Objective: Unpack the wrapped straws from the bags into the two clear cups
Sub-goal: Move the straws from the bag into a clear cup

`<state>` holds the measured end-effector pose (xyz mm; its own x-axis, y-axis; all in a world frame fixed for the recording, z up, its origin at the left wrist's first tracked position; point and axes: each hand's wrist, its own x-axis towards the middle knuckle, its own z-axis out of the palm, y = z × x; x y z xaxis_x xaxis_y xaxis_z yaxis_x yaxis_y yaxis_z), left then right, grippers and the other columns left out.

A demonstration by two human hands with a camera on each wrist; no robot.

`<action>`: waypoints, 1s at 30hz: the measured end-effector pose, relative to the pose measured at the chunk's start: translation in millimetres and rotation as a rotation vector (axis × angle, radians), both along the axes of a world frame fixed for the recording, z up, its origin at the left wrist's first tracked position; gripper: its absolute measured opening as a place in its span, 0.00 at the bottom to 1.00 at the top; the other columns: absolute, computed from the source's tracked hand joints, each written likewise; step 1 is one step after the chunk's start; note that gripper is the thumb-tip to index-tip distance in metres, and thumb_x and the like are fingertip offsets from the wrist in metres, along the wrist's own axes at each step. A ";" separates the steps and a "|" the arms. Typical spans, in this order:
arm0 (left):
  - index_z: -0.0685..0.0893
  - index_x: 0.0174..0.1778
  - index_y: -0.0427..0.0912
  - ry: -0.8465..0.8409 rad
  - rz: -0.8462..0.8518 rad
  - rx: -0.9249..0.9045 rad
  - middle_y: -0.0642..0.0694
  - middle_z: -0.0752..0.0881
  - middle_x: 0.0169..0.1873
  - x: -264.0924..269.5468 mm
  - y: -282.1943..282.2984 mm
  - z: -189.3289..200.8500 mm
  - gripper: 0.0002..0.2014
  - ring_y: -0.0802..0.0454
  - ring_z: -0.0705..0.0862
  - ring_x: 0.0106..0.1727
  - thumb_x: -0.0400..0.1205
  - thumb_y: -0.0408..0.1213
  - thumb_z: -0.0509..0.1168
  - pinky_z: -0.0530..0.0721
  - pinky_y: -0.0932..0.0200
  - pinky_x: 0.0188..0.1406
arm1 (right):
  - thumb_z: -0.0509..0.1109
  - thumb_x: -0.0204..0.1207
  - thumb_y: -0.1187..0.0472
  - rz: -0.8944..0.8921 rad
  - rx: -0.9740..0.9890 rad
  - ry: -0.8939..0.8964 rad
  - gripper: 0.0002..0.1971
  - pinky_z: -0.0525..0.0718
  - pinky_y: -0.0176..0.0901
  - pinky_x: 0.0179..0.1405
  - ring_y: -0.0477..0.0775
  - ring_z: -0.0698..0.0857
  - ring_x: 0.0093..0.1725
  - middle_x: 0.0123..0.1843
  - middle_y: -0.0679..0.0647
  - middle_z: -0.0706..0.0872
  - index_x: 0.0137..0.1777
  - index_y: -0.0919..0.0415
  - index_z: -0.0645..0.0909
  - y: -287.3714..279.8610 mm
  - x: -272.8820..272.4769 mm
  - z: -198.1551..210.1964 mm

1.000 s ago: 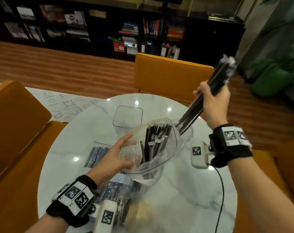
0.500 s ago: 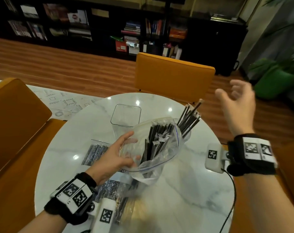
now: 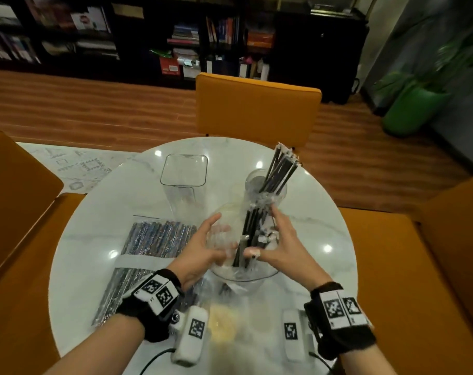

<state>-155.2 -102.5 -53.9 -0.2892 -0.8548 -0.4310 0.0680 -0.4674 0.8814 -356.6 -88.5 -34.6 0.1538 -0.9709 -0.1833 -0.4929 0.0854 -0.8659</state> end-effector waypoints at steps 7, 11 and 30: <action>0.61 0.81 0.50 -0.413 -0.315 -0.077 0.44 0.63 0.76 10.5 -6.3 14.6 0.46 0.38 0.70 0.75 0.70 0.20 0.73 0.77 0.45 0.70 | 0.81 0.67 0.46 0.073 0.083 -0.009 0.21 0.64 0.58 0.82 0.54 0.62 0.82 0.79 0.48 0.64 0.58 0.30 0.79 -4.5 5.4 -8.3; 0.67 0.79 0.54 -0.285 -0.223 -0.055 0.51 0.75 0.66 24.8 -13.1 20.9 0.45 0.48 0.86 0.51 0.69 0.16 0.72 0.89 0.53 0.51 | 0.74 0.71 0.42 -0.007 0.043 -0.120 0.22 0.72 0.45 0.74 0.48 0.71 0.77 0.77 0.43 0.72 0.66 0.36 0.79 -0.4 -13.7 6.3; 0.74 0.70 0.61 -0.217 -0.053 -0.208 0.52 0.74 0.61 9.2 2.3 16.3 0.44 0.59 0.79 0.59 0.66 0.12 0.68 0.88 0.67 0.41 | 0.75 0.77 0.55 -0.369 -0.260 -0.146 0.12 0.88 0.47 0.55 0.47 0.91 0.50 0.48 0.51 0.93 0.55 0.60 0.88 3.8 7.5 13.5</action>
<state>-146.0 -100.2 -37.6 -0.2556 -0.9174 -0.3049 -0.1522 -0.2733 0.9498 -349.1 -84.7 -21.1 -0.2039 -0.9764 0.0709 -0.3421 0.0032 -0.9397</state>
